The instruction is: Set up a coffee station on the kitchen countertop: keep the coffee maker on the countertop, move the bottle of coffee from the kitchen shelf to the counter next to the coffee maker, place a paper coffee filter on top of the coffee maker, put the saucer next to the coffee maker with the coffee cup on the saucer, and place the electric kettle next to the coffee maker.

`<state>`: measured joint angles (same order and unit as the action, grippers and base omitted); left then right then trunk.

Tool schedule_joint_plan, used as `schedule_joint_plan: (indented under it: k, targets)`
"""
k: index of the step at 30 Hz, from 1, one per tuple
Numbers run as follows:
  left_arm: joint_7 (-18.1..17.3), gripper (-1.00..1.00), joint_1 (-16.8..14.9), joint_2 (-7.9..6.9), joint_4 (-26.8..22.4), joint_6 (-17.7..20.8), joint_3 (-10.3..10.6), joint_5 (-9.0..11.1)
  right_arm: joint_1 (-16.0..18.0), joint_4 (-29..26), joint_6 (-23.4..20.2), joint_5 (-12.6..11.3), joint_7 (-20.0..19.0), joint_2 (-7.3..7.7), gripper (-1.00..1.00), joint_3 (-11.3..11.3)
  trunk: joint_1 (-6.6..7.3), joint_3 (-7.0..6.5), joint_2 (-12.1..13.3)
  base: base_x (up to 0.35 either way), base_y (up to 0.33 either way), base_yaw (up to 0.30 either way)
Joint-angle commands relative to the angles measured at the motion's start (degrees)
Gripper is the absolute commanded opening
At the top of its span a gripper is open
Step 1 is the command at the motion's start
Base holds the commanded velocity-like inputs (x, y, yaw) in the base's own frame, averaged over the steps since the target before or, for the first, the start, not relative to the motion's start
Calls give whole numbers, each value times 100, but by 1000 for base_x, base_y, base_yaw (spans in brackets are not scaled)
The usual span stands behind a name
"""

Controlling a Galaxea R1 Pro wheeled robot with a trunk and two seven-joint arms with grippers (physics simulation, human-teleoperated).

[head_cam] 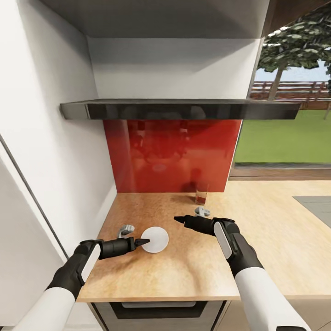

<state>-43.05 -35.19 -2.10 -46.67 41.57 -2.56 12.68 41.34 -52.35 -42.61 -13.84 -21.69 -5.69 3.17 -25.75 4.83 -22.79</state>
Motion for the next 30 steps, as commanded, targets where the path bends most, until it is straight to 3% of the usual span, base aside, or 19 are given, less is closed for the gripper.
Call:
schedule_joint_plan:
  k: [1,10,18,30]
  targets:
    - [-8,100,-2,3,0,33,-38,14,6,-3,-37,4,-25,-9,100,23,-4,13,-13,2,0,0]
    - [-1,100,4,72,270,32,-204,17,6,40,-37,7,-29,-48,100,9,-4,13,-13,20,0,0]
    - [-1,100,4,126,338,34,-260,15,6,621,-37,1,-37,-88,100,6,-4,13,-13,115,0,0]
    - [1,100,12,183,516,29,-284,11,6,789,-37,4,-37,-304,100,8,-4,13,-13,7,0,0]
